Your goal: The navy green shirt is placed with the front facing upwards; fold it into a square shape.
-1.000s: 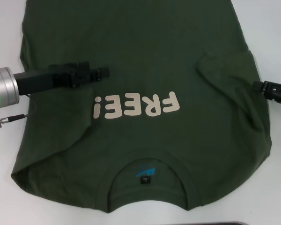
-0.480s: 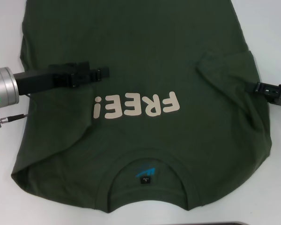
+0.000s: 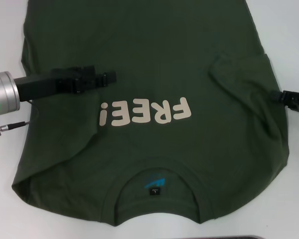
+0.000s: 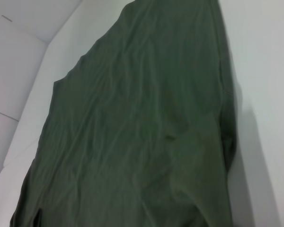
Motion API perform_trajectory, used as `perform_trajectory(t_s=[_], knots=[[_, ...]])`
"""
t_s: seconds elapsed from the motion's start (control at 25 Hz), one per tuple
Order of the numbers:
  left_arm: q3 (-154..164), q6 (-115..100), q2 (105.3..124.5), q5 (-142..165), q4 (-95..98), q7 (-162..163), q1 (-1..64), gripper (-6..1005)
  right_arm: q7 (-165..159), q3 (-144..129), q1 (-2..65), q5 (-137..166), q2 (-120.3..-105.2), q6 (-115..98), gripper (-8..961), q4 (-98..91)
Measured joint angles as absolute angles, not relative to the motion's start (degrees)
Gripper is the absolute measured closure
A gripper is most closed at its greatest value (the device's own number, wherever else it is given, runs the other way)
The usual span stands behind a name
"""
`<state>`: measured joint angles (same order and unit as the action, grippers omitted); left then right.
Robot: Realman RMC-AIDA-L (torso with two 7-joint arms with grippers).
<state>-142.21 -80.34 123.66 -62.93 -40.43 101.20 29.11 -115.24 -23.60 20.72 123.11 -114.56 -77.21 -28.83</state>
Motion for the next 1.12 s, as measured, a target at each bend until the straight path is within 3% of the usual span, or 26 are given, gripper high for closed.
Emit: perform_trajectory(t_s=[0.16,0.56,0.8,1.12], knots=[[-142.2,-80.3,123.71,-62.9,-40.4,101.2,29.1,112,-115.1,-23.6,20.7,123.3,-114.63,-77.1,463,-29.0],[-142.3,-80.3,123.75,-62.9,-40.4,101.2,29.0,111,-115.1,-23.5,20.5,123.2,-114.72,-77.3,898,-29.3],[-142.4,-80.2,123.75,-62.9,-40.4,101.2,29.0,111,-113.5,-21.7,20.2,123.1,-114.32,-80.8,953,-29.6],[-142.3,-80.1,123.83,-63.7,-40.4,101.2,29.1,112,-112.7,-21.1,21.1,123.1,-114.25,-85.8,954,-30.3]])
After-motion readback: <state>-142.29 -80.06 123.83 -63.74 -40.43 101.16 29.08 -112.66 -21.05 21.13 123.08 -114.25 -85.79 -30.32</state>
